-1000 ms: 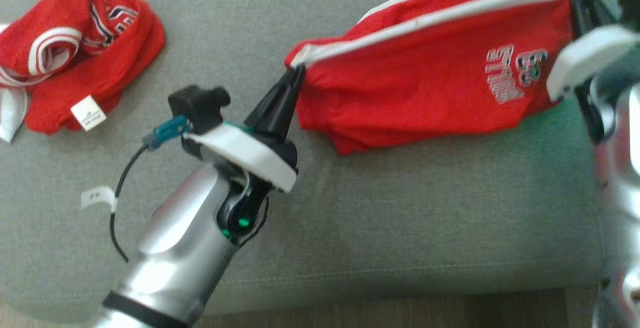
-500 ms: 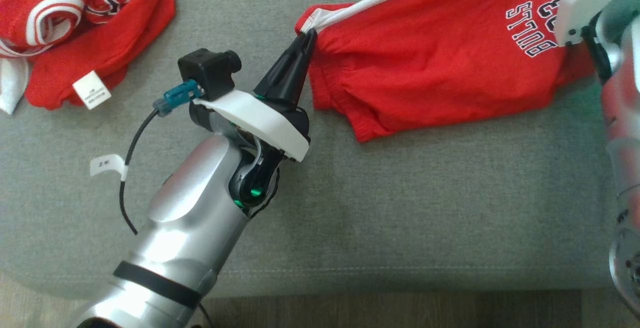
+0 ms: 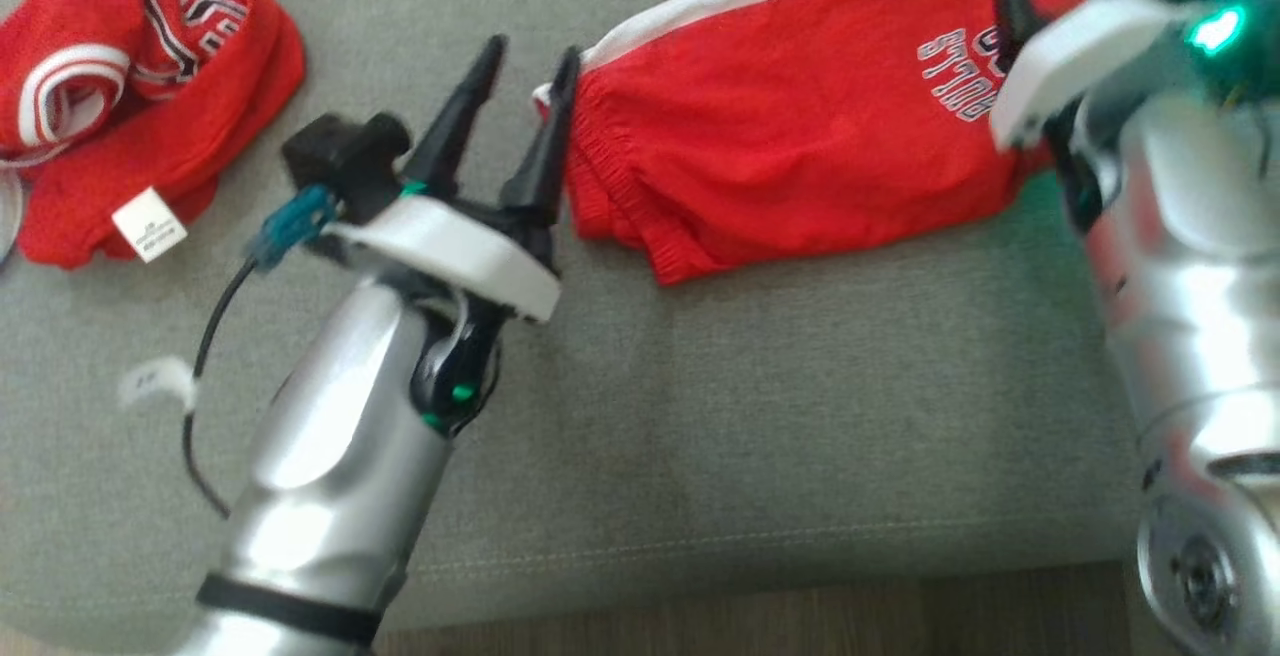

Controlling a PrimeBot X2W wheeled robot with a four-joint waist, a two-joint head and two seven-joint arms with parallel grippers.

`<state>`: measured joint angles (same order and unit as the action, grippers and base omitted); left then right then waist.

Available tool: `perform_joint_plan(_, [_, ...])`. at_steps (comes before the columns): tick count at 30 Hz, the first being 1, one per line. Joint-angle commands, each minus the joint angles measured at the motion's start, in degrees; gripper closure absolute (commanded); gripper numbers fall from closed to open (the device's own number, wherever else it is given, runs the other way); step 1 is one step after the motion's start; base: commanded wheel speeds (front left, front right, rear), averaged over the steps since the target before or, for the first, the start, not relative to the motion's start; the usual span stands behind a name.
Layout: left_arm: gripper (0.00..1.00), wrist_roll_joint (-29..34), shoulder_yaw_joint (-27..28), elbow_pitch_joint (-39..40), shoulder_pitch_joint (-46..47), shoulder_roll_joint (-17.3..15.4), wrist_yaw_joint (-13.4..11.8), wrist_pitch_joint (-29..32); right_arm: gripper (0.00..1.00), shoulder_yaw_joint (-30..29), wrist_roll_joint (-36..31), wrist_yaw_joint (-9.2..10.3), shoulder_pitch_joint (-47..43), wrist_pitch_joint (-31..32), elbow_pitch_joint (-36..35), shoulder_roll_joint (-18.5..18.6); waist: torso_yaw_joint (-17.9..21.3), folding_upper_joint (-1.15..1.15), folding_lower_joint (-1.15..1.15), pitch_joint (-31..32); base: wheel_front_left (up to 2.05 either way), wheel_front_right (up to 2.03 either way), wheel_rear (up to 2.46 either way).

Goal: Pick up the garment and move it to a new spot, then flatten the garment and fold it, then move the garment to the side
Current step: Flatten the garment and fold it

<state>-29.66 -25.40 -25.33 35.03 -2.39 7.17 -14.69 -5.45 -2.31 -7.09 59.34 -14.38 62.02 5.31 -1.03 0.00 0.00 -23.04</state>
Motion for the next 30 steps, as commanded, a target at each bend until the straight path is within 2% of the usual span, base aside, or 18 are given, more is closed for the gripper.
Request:
perform_joint_plan(1, [0.00,2.41,3.01,3.19,-0.96,-0.69,-0.69,-0.30,0.00,1.01,0.86,-0.40,-1.11,0.13,-0.44,-0.71,0.82,0.00,0.00,1.38,0.00,0.00,0.00])
perform_joint_plan(5, [0.00,8.66,5.39,9.16,-6.39,-0.54,-2.63,-0.30,0.00,0.65,2.79,-0.40,-2.21,3.60,2.75,1.74,0.41,0.00,0.00,2.94,0.00,0.00,0.00])
perform_joint_plan(9, [0.00,11.30,3.55,14.81,-11.06,-0.51,-3.89,-0.30,0.00,-0.95,3.69,-0.40,-2.27,6.41,5.68,4.93,-1.40,0.00,0.00,3.56,0.00,0.00,0.00])
perform_joint_plan(14, [0.00,12.52,1.47,18.92,-14.50,-0.50,-5.14,-0.30,0.00,-2.42,2.82,-0.40,-2.12,8.66,8.06,7.57,-3.85,0.00,0.00,3.47,0.00,0.00,0.00])
perform_joint_plan(23, [0.00,12.59,-2.99,21.22,-17.83,-0.50,-6.53,-0.30,0.00,-5.77,0.60,-0.40,-1.78,12.32,10.40,8.47,-7.13,0.00,0.00,3.34,0.00,0.00,0.00])
perform_joint_plan(24, [0.00,12.49,-3.39,21.24,-17.91,-0.49,-6.53,-0.30,0.05,-6.15,0.46,-0.40,-1.89,12.89,10.58,8.24,-7.26,0.00,0.00,3.49,0.00,0.00,0.00])
perform_joint_plan(25, [0.00,12.36,-3.65,21.26,-17.95,-0.49,-6.56,-0.30,0.22,-6.44,0.22,-0.40,-2.07,13.58,10.75,8.00,-7.35,0.00,0.00,3.68,0.00,0.00,0.00])
perform_joint_plan(26, [0.00,12.30,-3.86,21.27,-17.95,-0.49,-6.59,-0.30,0.52,-6.62,-0.09,-0.40,-2.31,14.33,10.91,7.80,-7.41,0.00,0.00,3.89,0.00,0.00,0.00])
perform_joint_plan(27, [0.00,12.27,-4.02,21.28,-17.95,-0.49,-6.64,-0.30,0.74,-6.76,-0.35,-0.40,-2.61,15.17,11.05,7.61,-7.42,0.00,0.00,4.12,0.00,0.00,0.00])
perform_joint_plan(28, [0.00,12.22,-4.08,21.32,-17.95,-0.49,-6.73,-0.30,1.00,-6.69,-0.65,-0.40,-2.92,16.11,11.19,7.31,-7.36,0.00,0.00,4.36,0.00,0.00,0.00])
perform_joint_plan(30, [0.00,12.22,-3.97,21.40,-18.13,-0.49,-6.99,-0.30,1.00,-5.99,-1.88,-0.40,-3.53,17.63,11.35,7.12,-6.98,0.00,0.00,4.92,0.00,0.00,0.00])
